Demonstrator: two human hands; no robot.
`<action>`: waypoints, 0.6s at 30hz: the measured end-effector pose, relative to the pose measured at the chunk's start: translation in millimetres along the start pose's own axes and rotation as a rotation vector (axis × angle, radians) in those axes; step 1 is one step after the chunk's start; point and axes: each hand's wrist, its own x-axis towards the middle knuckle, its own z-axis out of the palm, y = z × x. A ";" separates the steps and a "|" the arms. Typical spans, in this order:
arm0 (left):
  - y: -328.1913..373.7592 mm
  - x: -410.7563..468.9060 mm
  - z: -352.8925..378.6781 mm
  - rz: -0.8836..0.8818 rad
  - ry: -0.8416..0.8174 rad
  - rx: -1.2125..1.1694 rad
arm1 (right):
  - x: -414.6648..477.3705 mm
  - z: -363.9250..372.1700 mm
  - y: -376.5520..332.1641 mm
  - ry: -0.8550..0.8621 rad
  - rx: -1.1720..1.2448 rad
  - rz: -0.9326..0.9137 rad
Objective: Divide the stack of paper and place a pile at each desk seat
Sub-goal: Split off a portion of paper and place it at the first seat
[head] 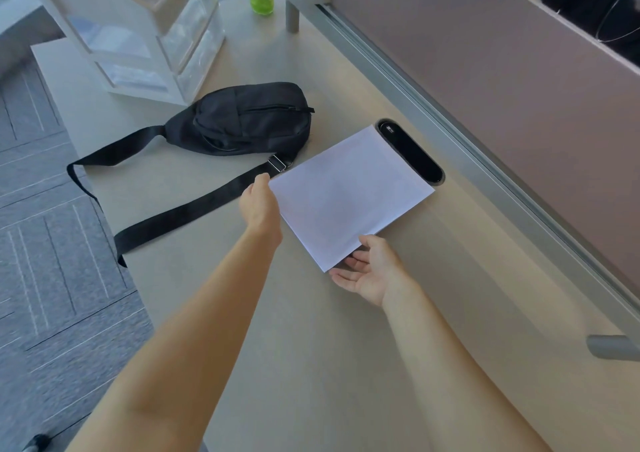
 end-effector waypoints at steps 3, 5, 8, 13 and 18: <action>1.5 2.8 -0.1 -0.022 -0.020 -0.078 | 4.5 -2.5 -2.5 -0.009 0.004 0.011; 1.7 5.7 -0.2 -0.033 -0.020 -0.097 | 8.0 -4.2 -3.4 -0.014 0.009 0.020; 1.9 7.3 -0.2 -0.022 -0.023 -0.108 | 10.8 -6.8 -2.9 -0.026 0.009 0.022; 0.1 -10.2 -6.8 -0.048 -0.060 -0.032 | -5.2 -19.9 1.0 0.020 -0.033 -0.045; -2.1 -62.0 -20.1 -0.093 -0.140 0.001 | -56.7 -58.7 5.4 0.044 0.030 -0.158</action>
